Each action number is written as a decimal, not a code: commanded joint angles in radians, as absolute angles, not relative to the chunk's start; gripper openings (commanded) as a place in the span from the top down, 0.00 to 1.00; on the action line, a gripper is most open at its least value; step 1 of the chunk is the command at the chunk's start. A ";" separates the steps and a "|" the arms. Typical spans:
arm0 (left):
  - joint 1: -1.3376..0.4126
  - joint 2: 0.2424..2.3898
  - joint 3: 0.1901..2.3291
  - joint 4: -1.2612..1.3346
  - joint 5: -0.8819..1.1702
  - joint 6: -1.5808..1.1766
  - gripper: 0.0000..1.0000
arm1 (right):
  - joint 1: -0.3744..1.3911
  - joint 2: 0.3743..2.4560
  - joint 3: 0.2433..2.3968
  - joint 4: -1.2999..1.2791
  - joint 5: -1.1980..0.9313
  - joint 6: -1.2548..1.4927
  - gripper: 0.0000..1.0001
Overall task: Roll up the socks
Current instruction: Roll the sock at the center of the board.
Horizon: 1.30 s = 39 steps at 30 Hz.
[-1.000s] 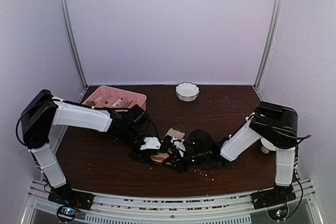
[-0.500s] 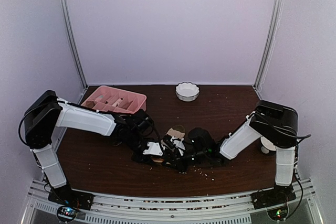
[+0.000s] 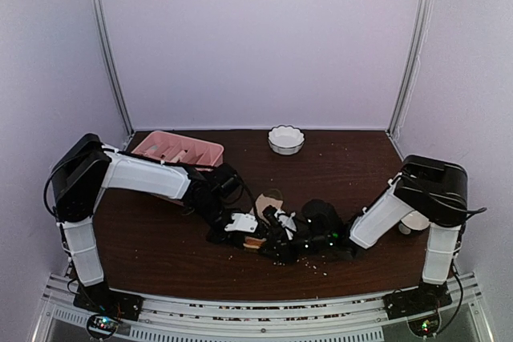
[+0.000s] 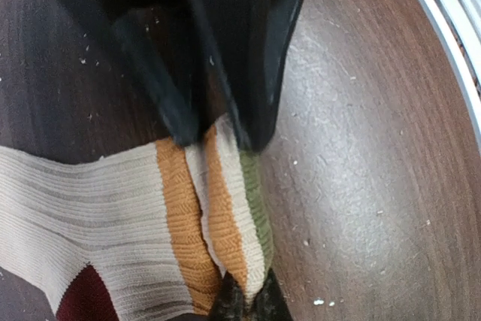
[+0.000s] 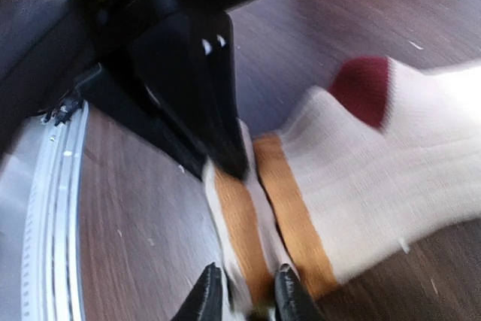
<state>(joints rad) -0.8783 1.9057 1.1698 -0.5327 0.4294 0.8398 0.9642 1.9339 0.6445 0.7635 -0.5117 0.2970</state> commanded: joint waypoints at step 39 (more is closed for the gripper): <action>-0.738 2.417 1.725 -1.316 0.837 0.785 1.00 | 1.167 1.170 0.282 0.514 0.540 0.130 0.00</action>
